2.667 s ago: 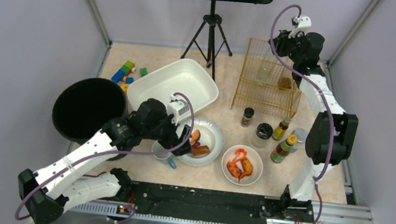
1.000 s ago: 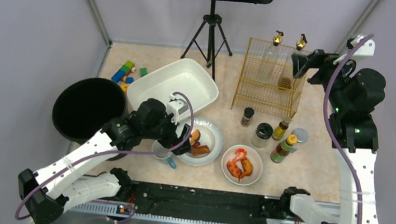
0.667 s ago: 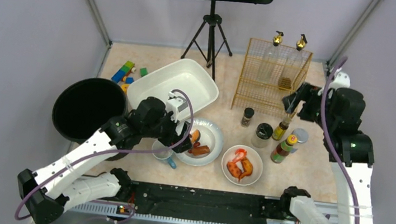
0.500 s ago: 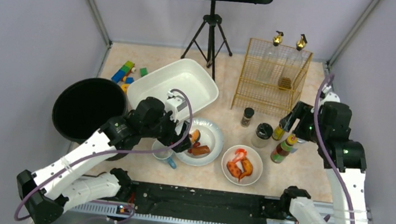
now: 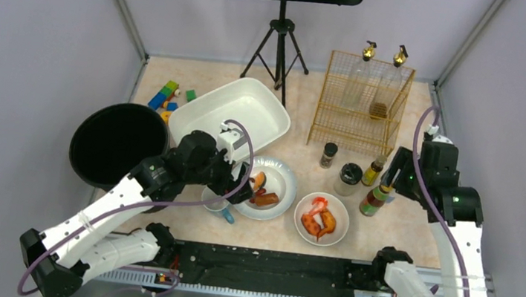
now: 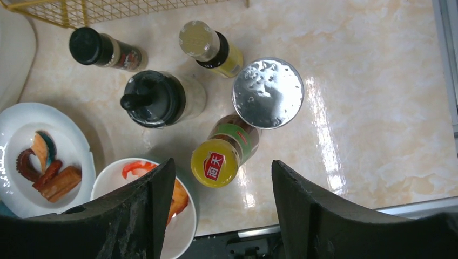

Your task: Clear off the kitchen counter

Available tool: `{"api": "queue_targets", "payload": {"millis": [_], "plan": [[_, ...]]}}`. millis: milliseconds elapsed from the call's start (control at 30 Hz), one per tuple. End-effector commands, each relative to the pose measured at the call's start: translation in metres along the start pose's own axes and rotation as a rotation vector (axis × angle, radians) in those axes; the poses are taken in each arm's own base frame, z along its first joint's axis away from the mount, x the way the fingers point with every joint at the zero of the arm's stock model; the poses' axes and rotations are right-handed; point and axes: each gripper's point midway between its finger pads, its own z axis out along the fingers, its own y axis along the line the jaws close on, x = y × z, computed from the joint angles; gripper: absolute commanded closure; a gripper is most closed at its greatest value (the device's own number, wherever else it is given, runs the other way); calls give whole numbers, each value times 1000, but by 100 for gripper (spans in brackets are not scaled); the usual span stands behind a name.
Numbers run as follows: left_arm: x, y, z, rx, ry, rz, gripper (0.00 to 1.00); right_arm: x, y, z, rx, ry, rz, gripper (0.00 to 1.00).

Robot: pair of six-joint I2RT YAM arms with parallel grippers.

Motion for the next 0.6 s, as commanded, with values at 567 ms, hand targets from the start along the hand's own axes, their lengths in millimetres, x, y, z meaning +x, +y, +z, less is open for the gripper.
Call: {"api": "queue_targets", "payload": {"millis": [567], "plan": [[-4,-4,-6,20,-38,32,1,15,13,36,1,92,-35,49]]}}
